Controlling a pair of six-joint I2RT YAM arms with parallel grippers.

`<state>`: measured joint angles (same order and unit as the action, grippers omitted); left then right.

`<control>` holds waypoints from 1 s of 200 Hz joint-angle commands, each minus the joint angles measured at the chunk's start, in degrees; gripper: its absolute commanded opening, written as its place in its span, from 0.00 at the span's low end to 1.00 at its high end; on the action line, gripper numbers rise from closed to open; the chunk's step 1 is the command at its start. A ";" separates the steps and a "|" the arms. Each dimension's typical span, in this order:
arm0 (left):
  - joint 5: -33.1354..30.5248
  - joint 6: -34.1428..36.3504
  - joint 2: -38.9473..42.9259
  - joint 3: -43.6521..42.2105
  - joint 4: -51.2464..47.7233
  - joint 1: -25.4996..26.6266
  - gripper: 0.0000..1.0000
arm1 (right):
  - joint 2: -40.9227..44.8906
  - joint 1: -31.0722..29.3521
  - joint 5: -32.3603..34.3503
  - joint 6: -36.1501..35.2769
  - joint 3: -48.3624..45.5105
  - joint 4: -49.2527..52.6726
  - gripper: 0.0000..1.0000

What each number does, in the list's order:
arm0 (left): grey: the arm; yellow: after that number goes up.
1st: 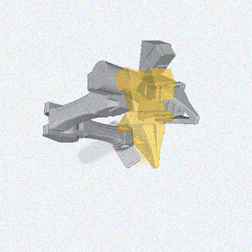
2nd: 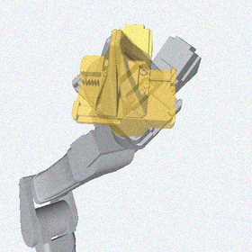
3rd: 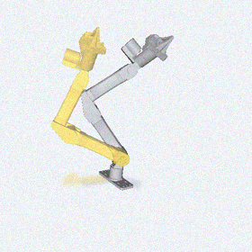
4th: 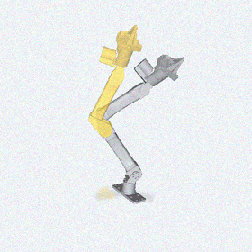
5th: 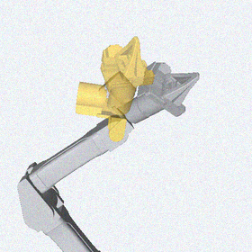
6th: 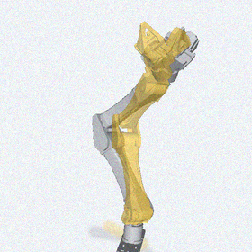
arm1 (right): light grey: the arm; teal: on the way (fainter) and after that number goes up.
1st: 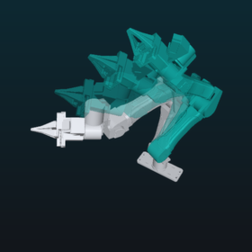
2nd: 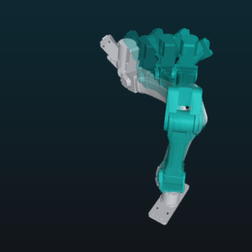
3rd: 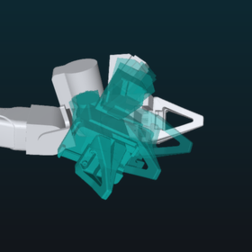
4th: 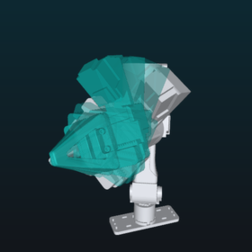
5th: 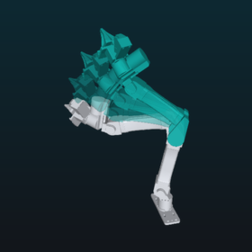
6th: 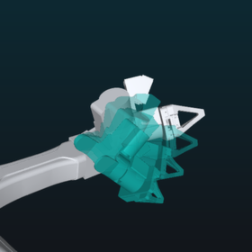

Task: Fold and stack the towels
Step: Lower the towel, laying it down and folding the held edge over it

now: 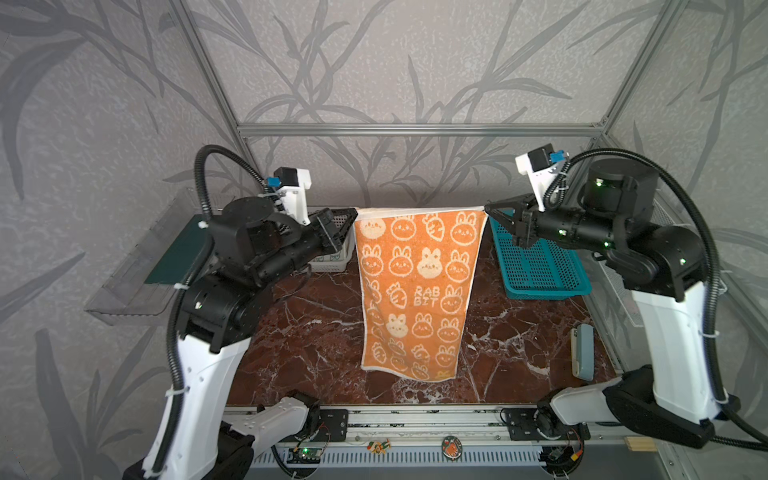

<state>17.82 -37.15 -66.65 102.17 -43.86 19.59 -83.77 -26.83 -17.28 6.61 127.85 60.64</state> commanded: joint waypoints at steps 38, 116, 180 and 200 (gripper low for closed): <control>2.23 2.34 -21.26 -5.65 6.88 -5.28 0.00 | -14.88 7.10 7.94 -0.26 -5.13 -0.96 0.00; 7.69 4.97 -44.81 5.40 4.77 -8.41 0.00 | -37.86 9.43 4.20 -1.60 7.56 6.75 0.00; 8.58 4.74 -39.09 -12.00 7.79 -8.43 0.00 | -24.79 9.16 -0.15 2.11 -26.09 -8.63 0.00; 9.86 2.49 -34.69 -21.77 12.70 -7.93 0.00 | -21.09 9.03 -1.27 3.43 -35.88 -13.28 0.00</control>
<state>27.79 -32.97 -106.96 88.73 -34.81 11.90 -110.34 -18.26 -17.85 7.90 100.07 52.80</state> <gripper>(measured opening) 0.048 0.048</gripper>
